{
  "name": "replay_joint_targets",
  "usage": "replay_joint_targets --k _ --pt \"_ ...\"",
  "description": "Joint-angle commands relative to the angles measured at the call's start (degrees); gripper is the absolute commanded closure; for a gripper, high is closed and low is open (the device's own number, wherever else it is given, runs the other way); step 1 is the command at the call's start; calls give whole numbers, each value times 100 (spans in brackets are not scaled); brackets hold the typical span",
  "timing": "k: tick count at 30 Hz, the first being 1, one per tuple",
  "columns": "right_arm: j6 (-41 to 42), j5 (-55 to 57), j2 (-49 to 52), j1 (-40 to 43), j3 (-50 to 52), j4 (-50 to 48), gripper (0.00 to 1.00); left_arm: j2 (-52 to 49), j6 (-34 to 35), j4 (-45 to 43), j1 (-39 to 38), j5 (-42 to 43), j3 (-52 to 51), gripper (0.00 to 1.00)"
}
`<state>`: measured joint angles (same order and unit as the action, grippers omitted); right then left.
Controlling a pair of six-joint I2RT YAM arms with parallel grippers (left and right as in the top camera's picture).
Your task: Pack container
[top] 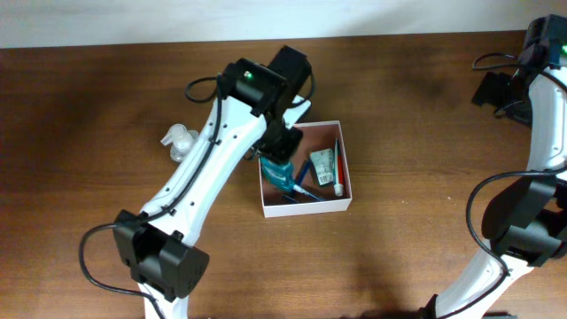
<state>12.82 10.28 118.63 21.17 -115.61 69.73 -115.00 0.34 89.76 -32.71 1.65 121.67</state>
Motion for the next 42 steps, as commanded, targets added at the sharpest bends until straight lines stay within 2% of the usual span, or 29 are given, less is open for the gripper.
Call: replay_joint_targets --k 1,10,20,26,30,35,42 --pt "-35 70 -17 -13 -31 -15 2 35 367 -490 181 118 149 72" --pt "-35 70 -17 -13 -31 -15 2 24 507 -1298 289 0 149 72" --pt "-35 70 -17 -13 -31 -15 2 -337 756 -1690 289 -57 149 72" --pt "-35 70 -17 -13 -31 -15 2 -501 1478 -1823 289 -514 149 74" --pt "-35 70 -17 -13 -31 -15 2 -518 2396 -1878 289 -901 149 78" --pt "-35 70 -17 -13 -31 -15 2 -522 2752 -1932 289 -1211 149 80" --pt "-35 70 -17 -13 -31 -15 2 -597 2752 -1993 289 -1375 149 81"
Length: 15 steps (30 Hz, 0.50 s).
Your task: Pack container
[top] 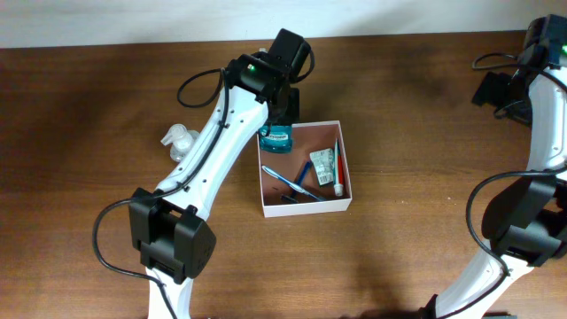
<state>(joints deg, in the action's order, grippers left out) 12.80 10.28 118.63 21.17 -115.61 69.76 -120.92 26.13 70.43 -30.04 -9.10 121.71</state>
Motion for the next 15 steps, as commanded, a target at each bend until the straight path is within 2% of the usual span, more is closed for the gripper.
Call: replay_joint_targets --k 1,15 --pt "-33 70 -17 -13 -31 -17 2 -24 173 -61 22 -297 142 81" --pt "-33 70 -17 -13 -31 -17 2 -212 168 -129 22 -577 133 80"
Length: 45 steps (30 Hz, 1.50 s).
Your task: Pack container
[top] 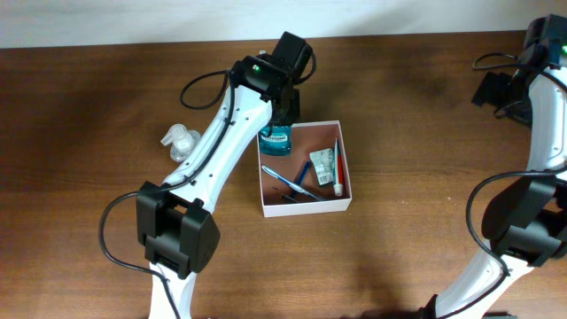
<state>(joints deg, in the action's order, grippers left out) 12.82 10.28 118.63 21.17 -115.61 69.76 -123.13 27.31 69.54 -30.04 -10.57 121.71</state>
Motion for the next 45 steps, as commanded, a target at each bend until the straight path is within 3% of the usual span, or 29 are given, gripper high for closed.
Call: replay_joint_targets --k 1,7,8,9,10,17,25,38,45 --pt "-35 70 -17 -13 -31 -17 2 7 50 -42 22 -448 133 79" --pt "-35 70 -17 -13 -31 -17 2 -85 50 -55 22 -448 133 79" --pt "-35 70 -17 -13 -31 -17 2 -107 50 -52 22 -446 133 55" --pt "-35 70 -17 -13 -31 -17 2 -118 50 -55 22 -444 133 48" --pt "-35 70 -17 -13 -31 -17 2 -122 50 -55 22 -444 133 47" --pt "-35 70 -17 -13 -31 -17 2 -79 48 -26 22 -442 188 44" --pt "-35 70 -17 -13 -31 -17 2 234 -140 177 22 -433 929 44" --pt "-35 70 -17 -13 -31 -17 2 428 -380 1600 22 -428 1563 50" --pt "-35 70 -17 -13 -31 -17 2 435 -378 1541 249 -428 1565 49"
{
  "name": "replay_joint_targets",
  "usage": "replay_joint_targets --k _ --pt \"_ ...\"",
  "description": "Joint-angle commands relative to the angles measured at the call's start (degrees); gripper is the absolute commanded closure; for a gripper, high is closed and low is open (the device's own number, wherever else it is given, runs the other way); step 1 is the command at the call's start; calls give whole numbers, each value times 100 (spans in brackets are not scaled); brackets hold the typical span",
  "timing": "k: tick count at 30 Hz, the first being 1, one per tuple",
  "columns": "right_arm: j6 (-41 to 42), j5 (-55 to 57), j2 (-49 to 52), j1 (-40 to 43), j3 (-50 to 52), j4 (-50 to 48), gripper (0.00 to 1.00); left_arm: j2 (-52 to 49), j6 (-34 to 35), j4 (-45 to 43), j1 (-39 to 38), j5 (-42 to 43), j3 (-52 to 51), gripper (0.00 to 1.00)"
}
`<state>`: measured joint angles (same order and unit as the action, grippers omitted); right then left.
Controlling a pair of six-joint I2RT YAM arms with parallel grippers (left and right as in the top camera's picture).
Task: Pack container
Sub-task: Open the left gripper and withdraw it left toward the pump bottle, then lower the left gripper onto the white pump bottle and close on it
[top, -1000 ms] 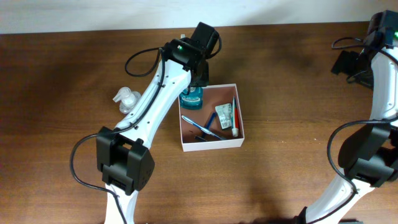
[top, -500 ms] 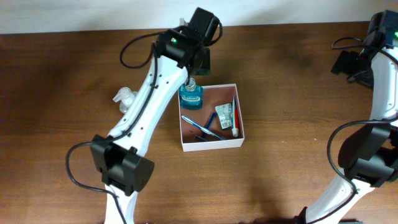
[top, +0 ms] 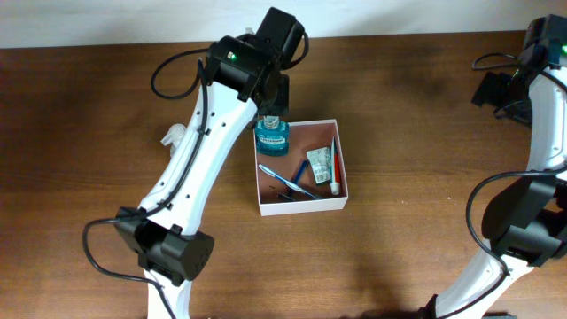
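Note:
The white open box lies mid-table. Inside it are a blue toothbrush, a small tube and packet, and a blue mouthwash bottle standing upright in the far left corner. My left gripper hangs right over the bottle's top, its fingers hidden under the wrist, so its hold cannot be made out. My right gripper stays at the far right of the table, away from the box, with its jaws unclear.
A clear spray bottle lies on the table left of the box, partly hidden behind my left arm. The right arm's cables and body stand along the right edge.
My left wrist has shifted back and to the left, uncovering more of the mouthwash bottle. The box sits slightly further left. The right arm is unchanged.
At first my left gripper held the mouthwash bottle over the near left part of the box. Later the bottle was at the box's far left corner under the gripper. Now it stands there upright, with the wrist drawn back above it.

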<state>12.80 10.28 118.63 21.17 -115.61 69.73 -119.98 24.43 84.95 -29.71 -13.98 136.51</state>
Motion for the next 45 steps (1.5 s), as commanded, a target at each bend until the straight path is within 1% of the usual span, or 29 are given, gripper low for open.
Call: replay_joint_targets --k 1,8,9,15,19,21,22,23,24,25,27,30,33,36,40,45 --pt "-33 70 -17 -13 -31 -15 2 120 -90 4 293 -85 85 49" --pt "-33 70 -17 -13 -31 -15 2 120 -94 9 949 -87 85 49" --pt "-33 70 -17 -13 -31 -15 2 120 -92 -2 1156 -87 85 49" --pt "-33 70 -17 -13 -31 -15 2 118 -94 -2 1860 -83 79 48" --pt "-33 70 -17 -13 -31 -15 2 118 -94 -4 2199 -76 44 48" --pt "-33 70 -17 -13 -31 -15 2 105 -98 22 2337 72 24 48" --pt "-33 70 -17 -13 -31 -15 2 101 -149 70 2428 280 9 48" --pt "-33 70 -17 -13 -31 -15 2 96 -240 98 2476 439 -4 45" --pt "-33 70 -17 -13 -31 -15 2 96 -516 151 2559 765 -44 36" --pt "-33 70 -17 -13 -31 -15 2 96 -726 181 2605 964 -66 32" --pt "-33 70 -17 -13 -31 -15 2 85 -1244 306 2730 1379 -83 27" --pt "-33 70 -17 -13 -31 -15 2 83 -1637 463 2850 1510 -83 27" --pt "-33 70 -17 -13 -31 -15 1 83 -2291 627 2916 1508 -83 28" --pt "-33 70 -17 -13 -31 -15 2 83 -2677 706 2957 1508 -83 33" --pt "-33 70 -17 -13 -31 -15 2 83 -3272 654 2962 1508 -190 36" --pt "-33 70 -17 -13 -31 -15 2 74 -4188 568 2968 1510 -660 27"
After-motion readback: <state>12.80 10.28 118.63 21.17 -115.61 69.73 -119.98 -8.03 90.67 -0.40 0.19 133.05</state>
